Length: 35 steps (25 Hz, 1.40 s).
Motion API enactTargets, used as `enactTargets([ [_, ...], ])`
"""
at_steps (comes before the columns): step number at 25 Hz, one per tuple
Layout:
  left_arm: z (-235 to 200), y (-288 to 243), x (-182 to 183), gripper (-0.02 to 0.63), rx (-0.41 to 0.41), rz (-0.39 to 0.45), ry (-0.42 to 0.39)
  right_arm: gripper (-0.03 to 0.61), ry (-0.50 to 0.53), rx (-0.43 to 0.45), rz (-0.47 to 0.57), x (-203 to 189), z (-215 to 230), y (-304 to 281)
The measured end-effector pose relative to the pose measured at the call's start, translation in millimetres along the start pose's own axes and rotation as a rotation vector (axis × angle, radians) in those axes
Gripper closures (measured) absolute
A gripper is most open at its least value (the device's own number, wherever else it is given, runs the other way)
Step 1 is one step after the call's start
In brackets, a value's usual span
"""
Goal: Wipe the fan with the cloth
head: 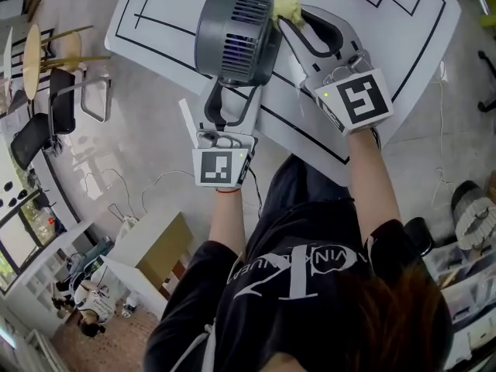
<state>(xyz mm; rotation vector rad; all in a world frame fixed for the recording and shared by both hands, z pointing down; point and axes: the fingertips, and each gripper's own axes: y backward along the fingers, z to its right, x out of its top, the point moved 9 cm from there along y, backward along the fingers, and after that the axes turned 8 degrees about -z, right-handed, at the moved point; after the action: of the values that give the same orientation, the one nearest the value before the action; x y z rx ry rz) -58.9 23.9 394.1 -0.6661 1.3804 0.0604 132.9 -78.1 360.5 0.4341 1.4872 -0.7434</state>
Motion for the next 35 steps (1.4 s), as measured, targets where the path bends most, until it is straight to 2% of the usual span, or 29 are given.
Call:
enactTargets([
  [15,0,-2,0,0.334,0.009,-0.014,0.001,0.497,-0.066,0.034,-0.223,-32,-5,-18],
  [21,1,-2,0,0.334,0.006,-0.028,0.0,0.499,-0.034,0.083,-0.316,-35,-20,-15],
  [29,0,-1,2,0.336,-0.002,-0.044,-0.007,0.499,-0.058,0.141,-0.351,-36,-44,-1],
  [35,-1,-3,0,0.336,-0.008,-0.046,-0.016,0.499,-0.087,0.18,-0.315,-31,-59,11],
])
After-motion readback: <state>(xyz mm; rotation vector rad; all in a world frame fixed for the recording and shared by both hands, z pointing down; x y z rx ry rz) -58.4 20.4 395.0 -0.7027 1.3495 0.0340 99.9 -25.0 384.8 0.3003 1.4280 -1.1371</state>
